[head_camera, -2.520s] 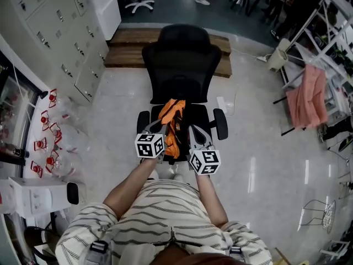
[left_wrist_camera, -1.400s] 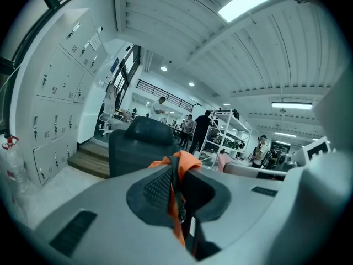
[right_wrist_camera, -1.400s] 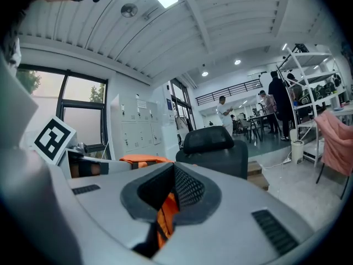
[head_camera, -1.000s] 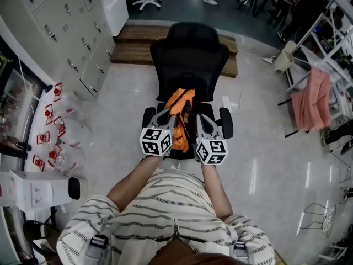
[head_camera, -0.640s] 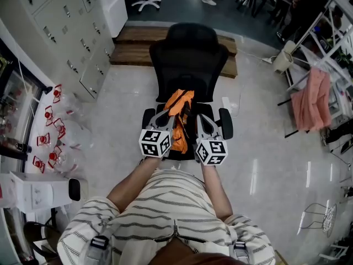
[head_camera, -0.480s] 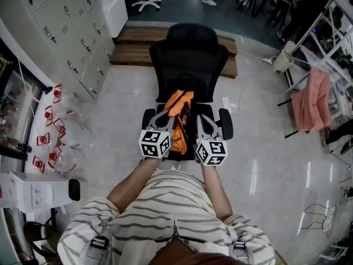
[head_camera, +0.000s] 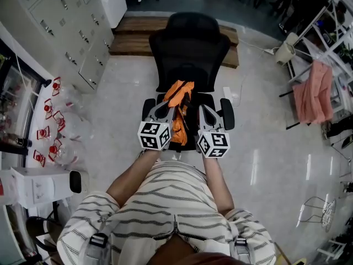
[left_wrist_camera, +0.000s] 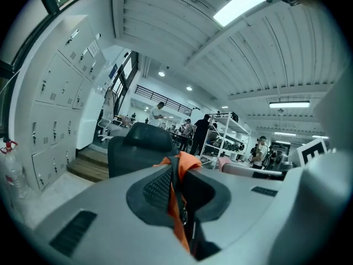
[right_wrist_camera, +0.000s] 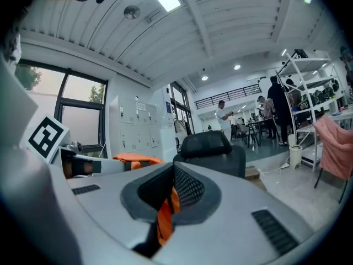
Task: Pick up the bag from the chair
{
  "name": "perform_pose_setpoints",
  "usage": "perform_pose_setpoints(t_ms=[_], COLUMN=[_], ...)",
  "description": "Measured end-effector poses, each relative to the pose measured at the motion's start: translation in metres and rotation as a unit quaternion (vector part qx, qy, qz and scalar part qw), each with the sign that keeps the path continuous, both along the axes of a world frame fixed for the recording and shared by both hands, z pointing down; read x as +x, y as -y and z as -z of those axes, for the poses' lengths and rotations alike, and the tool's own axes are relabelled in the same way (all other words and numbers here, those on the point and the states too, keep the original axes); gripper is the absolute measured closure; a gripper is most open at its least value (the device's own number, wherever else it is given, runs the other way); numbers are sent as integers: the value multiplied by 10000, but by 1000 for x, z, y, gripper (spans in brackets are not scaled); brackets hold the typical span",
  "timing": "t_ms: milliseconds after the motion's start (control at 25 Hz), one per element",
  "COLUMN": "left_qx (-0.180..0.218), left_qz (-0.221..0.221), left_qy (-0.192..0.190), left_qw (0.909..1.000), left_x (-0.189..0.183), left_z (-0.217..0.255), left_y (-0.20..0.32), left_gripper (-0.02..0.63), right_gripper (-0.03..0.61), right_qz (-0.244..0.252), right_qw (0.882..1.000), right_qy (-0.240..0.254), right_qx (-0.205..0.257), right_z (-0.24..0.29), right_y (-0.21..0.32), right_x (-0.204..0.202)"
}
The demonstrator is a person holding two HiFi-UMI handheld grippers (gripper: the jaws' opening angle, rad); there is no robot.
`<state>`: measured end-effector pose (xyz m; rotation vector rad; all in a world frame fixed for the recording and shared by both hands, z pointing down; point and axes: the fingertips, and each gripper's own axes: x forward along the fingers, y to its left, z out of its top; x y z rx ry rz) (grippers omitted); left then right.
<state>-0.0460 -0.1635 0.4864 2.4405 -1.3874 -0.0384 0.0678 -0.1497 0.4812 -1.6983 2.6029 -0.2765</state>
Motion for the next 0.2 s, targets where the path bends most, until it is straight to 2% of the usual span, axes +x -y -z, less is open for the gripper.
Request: perform_pose_setpoints(t_ms=[200], left_qx=[-1], left_qz=[-51], left_qy=[4], left_qw=[10000], left_x=[4], left_z=[-1], left_y=[1], left_gripper=[571], right_gripper=[560], right_qz=[-37], right_qw=[10000], right_qy=[-13], right_qx=[-4], right_z=[0], right_y=[2], right_x=[2])
